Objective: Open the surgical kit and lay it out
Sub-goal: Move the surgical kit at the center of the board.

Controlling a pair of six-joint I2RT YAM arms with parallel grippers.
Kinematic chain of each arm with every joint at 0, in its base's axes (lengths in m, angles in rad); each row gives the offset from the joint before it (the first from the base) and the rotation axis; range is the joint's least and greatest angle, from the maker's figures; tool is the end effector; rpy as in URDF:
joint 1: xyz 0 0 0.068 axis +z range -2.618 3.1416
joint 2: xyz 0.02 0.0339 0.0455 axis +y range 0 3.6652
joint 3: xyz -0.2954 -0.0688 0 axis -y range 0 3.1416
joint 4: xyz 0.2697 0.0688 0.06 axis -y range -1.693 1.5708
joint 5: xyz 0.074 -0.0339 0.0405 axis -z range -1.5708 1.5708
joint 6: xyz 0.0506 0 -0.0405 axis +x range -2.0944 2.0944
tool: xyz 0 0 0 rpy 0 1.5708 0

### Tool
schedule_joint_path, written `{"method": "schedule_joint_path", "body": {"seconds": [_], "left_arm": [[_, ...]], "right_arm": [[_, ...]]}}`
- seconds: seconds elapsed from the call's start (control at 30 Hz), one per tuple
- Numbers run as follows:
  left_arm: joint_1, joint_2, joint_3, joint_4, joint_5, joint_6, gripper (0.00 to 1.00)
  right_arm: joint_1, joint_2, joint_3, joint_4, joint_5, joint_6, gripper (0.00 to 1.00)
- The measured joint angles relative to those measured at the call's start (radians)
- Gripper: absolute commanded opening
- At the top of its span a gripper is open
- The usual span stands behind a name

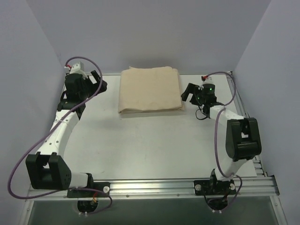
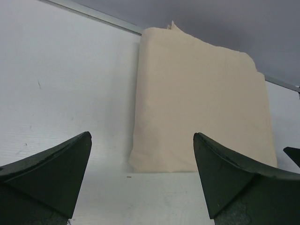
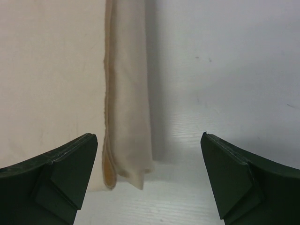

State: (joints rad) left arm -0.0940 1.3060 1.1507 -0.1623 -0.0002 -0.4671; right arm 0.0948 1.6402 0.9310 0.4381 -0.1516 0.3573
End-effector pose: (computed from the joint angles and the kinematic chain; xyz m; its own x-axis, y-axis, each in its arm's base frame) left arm 0.3353 -0.0316 0.3773 -0.3198 -0.4221 -0.8482 -0.0564 0.9022 -0.4277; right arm 0.4012 0.0458 0.2449 -0.3331 0.3156 -0.8885 -0.1301 0.9179 0.3749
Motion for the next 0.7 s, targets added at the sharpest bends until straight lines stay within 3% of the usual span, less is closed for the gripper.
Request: {"method": "schedule_joint_path", "body": {"seconds": [0.27,0.5,0.7], "left_arm": [[0.147,0.266,0.055,-0.048,0.291,-0.023,1.00],[0.142,0.476,0.103,-0.048,0.468,-0.070,1.00],[0.105,0.628,0.242,-0.018,0.576,-0.106,1.00]], "right_arm": [[-0.021,0.206,0.195,-0.002,-0.263,0.010,1.00],[-0.024,0.349,0.347,-0.010,-0.391,0.007,1.00],[-0.022,0.433,0.393,-0.023,-0.428,0.006,1.00]]}}
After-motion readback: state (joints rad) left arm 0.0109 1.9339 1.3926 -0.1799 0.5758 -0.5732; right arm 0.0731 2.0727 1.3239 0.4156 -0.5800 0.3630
